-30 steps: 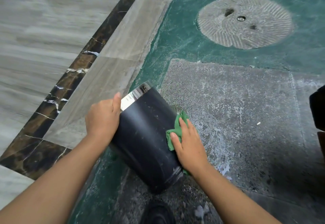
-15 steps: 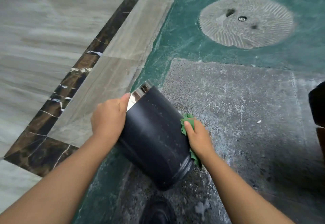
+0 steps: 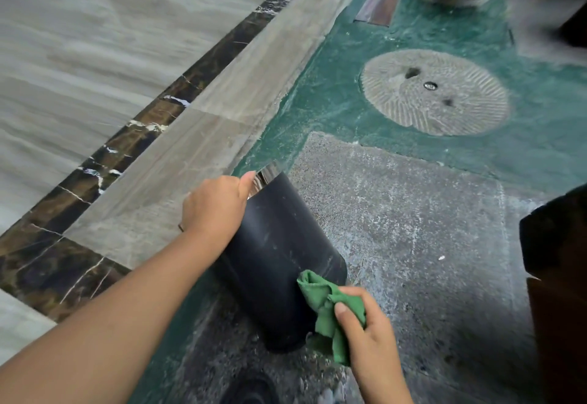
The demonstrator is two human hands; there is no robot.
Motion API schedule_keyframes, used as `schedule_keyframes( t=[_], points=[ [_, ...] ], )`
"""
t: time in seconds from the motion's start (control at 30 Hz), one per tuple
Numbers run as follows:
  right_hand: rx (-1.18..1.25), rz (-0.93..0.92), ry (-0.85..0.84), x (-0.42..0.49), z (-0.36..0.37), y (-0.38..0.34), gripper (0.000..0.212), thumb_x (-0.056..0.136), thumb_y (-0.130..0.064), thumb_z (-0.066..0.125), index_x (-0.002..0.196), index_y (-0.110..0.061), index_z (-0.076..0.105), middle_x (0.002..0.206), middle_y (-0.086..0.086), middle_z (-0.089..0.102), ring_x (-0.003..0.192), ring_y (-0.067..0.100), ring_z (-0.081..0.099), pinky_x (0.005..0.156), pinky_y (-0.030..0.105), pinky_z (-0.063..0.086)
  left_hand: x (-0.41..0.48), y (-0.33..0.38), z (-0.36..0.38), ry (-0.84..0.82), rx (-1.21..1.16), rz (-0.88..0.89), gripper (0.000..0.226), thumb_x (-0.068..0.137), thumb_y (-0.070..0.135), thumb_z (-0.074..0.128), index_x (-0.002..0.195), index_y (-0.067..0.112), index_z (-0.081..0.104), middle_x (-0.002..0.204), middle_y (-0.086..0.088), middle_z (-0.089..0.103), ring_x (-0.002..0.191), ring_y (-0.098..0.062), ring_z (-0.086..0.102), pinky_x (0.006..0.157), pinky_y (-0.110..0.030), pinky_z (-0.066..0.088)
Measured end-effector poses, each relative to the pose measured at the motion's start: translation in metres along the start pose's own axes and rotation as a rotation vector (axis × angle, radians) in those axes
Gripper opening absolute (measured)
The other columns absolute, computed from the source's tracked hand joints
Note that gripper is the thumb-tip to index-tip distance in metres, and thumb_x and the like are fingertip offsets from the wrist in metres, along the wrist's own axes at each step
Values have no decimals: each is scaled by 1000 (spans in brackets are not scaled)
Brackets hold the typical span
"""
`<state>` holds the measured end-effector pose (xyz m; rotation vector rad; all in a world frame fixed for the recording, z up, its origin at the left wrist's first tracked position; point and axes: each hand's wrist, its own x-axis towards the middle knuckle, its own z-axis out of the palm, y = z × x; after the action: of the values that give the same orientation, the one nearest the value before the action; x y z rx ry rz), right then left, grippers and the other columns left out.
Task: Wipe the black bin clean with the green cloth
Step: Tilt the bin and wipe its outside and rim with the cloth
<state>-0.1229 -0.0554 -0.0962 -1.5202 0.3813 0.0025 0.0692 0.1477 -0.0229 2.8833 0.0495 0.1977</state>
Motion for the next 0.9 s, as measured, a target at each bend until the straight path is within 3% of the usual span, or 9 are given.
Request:
schedule_keyframes(
  t=[0.13, 0.2, 0.27, 0.37, 0.47, 0.57, 0.67, 0.73, 0.9],
  points=[
    [88, 70, -140, 20, -8, -15, 20, 70, -33, 63, 86, -22, 68, 73, 0, 66, 67, 14, 57, 63, 27, 47, -3, 3, -1, -21, 30, 16, 65, 97, 58, 25, 54, 14, 44, 54, -2, 43, 63, -34, 50, 58, -36, 36],
    [-45, -1, -113, 40, -3, -15, 15, 78, -31, 62, 90, -23, 65, 82, -4, 71, 73, 12, 63, 67, 25, 51, -5, 10, -2, -30, 35, 37, 62, 98, 58, 25, 56, 16, 42, 60, -4, 48, 65, -34, 51, 59, -35, 36],
    [-237, -103, -100, 60, 3, -11, 4, 89, -23, 62, 91, -27, 62, 94, -4, 68, 89, 12, 63, 80, 23, 47, -6, 15, -2, -32, 40, 57, 62, 98, 58, 24, 54, 18, 39, 63, -6, 51, 63, -33, 49, 58, -35, 36],
    [-456, -125, -81, 83, 9, 2, 14, 94, -19, 63, 99, -31, 62, 109, -2, 53, 107, 11, 54, 96, 16, 37, -8, 16, -4, -43, 41, 66, 63, 98, 58, 22, 52, 17, 36, 60, -7, 50, 60, -33, 50, 56, -35, 37],
    [-629, -135, 98, 88, 11, 15, 39, 92, -26, 66, 130, -30, 59, 109, -4, 45, 106, 14, 49, 99, 26, 37, -8, 12, -5, -55, 20, 42, 63, 99, 57, 23, 52, 17, 35, 58, -6, 48, 62, -35, 55, 55, -35, 40],
    [-602, -150, 244, 73, 24, 22, 50, 96, -33, 58, 144, -27, 44, 121, -6, 44, 114, 11, 47, 98, 24, 34, -6, 10, -5, -61, 6, 29, 64, 99, 56, 23, 52, 15, 36, 54, -6, 45, 59, -35, 54, 53, -35, 39],
    [-476, -73, 196, 49, 42, 37, 53, 102, -41, 35, 153, -32, 25, 153, -3, 33, 136, 5, 30, 111, 27, 24, -7, 6, -5, -54, 1, 35, 66, 98, 58, 22, 51, 15, 38, 53, -6, 47, 58, -34, 54, 52, -34, 39],
    [-523, -112, 186, 26, 53, 46, 58, 97, -46, 30, 154, -35, 20, 161, -1, 26, 147, 11, 21, 119, 34, 19, -8, 7, -4, -48, 6, 49, 66, 97, 59, 21, 51, 15, 39, 55, -7, 50, 62, -36, 56, 54, -35, 39],
    [-768, -328, 156, -28, 97, 55, 68, 87, -41, 49, 151, -23, 35, 160, 15, 30, 148, 33, 25, 116, 53, 19, -6, 18, -3, -37, 18, 73, 67, 97, 59, 22, 52, 14, 41, 55, -6, 51, 60, -35, 54, 53, -35, 37]
  ],
)
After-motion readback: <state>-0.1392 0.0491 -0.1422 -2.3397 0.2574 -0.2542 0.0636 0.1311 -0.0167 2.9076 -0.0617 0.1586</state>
